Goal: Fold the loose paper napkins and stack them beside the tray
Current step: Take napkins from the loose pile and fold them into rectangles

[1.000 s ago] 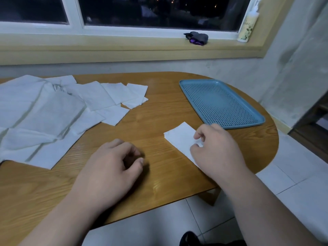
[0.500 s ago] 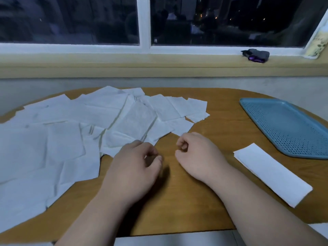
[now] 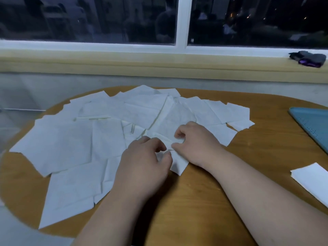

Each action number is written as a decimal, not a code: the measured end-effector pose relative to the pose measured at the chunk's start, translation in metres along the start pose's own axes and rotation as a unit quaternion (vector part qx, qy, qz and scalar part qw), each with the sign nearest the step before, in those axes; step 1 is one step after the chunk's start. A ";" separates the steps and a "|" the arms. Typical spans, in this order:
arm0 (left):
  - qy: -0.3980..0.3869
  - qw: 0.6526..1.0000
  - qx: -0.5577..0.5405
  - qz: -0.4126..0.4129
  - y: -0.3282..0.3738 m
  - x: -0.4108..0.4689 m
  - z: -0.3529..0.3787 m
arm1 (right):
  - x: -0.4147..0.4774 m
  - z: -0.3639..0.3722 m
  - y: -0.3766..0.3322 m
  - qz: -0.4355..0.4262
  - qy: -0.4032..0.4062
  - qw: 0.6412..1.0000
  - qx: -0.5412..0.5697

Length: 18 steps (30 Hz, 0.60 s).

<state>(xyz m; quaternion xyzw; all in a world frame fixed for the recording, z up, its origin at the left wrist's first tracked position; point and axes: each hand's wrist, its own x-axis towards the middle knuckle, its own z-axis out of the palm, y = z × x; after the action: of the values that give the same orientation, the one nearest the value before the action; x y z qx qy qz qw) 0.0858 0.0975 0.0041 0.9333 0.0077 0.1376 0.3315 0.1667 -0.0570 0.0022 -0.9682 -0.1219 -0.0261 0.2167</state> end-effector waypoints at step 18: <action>-0.018 0.999 -0.018 0.041 -0.002 -0.005 -0.003 | -0.049 -0.032 0.014 -0.001 0.055 0.996 0.064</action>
<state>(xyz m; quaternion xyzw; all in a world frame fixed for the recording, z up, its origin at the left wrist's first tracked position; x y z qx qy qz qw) 0.0801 0.1008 0.0040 0.9291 -0.0387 0.1341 0.3425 0.1228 -0.0937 0.0205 -0.9494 -0.1122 -0.0714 0.2845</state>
